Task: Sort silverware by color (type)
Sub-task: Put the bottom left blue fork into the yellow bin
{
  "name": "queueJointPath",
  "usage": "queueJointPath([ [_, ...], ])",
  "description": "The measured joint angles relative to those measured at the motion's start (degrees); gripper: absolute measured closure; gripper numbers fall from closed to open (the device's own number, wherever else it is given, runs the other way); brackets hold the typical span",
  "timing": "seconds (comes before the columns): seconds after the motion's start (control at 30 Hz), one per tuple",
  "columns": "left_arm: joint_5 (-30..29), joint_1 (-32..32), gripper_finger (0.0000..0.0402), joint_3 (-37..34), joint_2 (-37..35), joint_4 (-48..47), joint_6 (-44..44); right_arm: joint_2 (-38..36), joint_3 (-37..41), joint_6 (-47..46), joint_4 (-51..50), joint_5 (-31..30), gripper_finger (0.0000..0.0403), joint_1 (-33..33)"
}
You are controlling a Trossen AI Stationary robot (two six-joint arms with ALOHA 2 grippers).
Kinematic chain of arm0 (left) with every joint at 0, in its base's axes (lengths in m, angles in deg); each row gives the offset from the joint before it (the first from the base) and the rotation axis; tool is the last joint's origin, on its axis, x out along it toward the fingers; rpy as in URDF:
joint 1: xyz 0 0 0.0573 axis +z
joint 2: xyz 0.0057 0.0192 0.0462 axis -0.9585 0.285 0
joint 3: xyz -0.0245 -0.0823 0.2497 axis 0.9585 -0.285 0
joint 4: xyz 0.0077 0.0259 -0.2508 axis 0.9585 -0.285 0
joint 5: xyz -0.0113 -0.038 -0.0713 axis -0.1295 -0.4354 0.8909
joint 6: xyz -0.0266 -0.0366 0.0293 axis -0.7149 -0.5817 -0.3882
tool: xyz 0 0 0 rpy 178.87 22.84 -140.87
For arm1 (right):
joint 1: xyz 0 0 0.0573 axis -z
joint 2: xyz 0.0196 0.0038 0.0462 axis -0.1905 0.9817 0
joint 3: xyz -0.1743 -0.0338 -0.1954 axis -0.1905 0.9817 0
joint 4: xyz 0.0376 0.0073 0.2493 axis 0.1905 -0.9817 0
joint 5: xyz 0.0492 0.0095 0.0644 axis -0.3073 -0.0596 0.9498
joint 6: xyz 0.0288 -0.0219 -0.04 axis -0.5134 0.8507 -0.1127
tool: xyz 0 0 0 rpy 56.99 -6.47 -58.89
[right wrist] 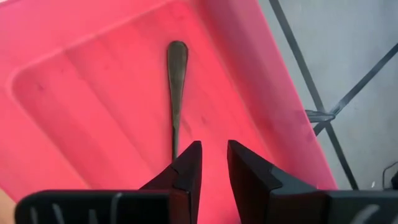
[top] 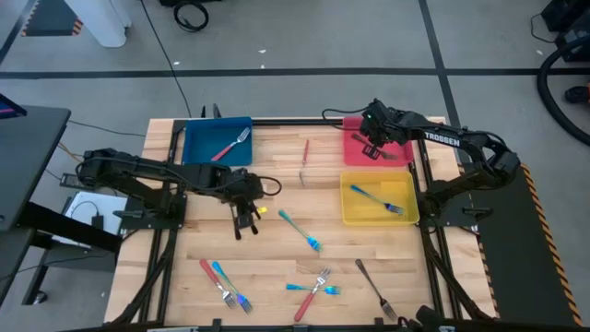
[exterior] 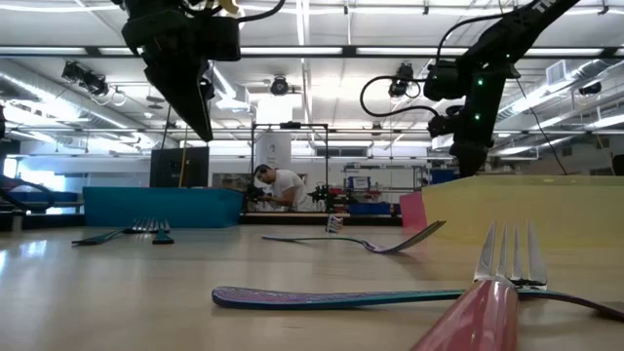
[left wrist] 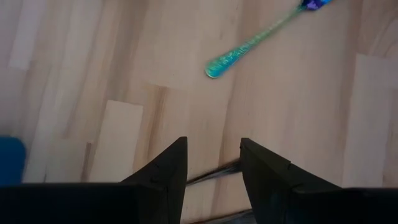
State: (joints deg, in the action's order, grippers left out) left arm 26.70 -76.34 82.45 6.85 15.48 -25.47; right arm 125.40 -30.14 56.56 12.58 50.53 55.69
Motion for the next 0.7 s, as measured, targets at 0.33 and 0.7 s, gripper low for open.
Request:
queueJointPath([
  [0.33,8.90,-4.22,0.0256,0.00,-0.01,-4.92,-1.08,-0.02,-0.04,-7.17,-0.77,-0.16,0.0318,-0.33],
  [0.7,8.91,-15.74,0.0256,0.00,0.01,-5.89,-3.17,-0.07,-3.31,-12.15,-4.32,0.08,0.0320,-5.77],
])
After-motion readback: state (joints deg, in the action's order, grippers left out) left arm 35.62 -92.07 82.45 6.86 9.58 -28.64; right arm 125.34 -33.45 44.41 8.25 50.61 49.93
